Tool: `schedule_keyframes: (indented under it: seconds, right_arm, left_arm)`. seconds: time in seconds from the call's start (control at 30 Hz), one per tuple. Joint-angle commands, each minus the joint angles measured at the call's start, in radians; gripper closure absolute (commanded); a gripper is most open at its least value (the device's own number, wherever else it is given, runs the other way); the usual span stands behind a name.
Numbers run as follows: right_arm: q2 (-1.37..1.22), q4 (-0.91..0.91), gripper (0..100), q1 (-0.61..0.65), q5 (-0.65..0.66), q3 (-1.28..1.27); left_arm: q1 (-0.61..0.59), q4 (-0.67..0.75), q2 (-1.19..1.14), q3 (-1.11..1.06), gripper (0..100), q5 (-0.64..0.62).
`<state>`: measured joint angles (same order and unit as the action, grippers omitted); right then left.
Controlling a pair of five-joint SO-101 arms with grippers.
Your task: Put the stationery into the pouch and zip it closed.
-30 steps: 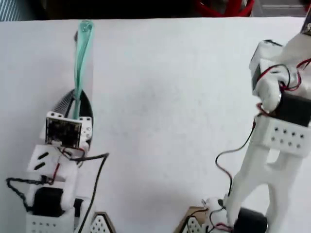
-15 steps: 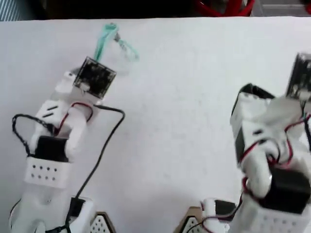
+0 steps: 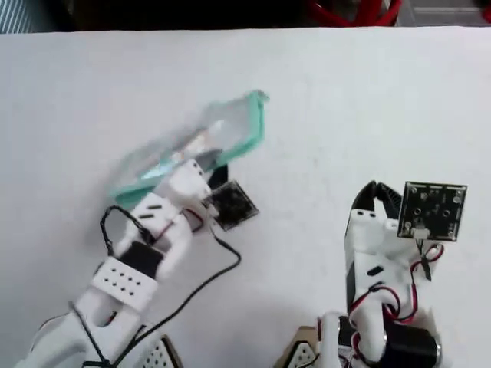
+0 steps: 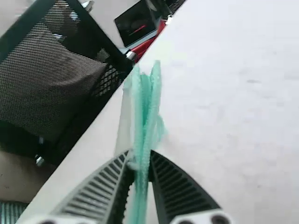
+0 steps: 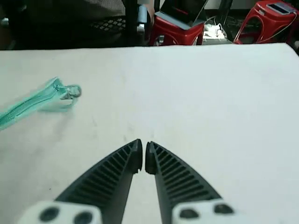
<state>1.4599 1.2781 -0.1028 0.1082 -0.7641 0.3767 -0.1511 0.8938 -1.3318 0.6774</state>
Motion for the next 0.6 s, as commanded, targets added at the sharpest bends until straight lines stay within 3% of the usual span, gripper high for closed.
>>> schedule_keyframes:
  seconds: [0.0, 0.2, 0.57]
  right_arm:
    - [0.007, -0.047, 98.1, 0.007, 0.011, -0.026]
    - [0.007, -0.05, 98.1, 0.007, 0.011, -0.032]
    - [0.008, -0.045, 98.1, 0.001, 0.014, -0.032]
  left_arm:
    - [0.028, 0.041, 0.002, -0.012, 95, -0.072]
    - [0.031, 0.032, -0.013, 0.068, 83, -0.388]
    - [0.085, -0.247, -0.447, 0.42, 79, -0.537]
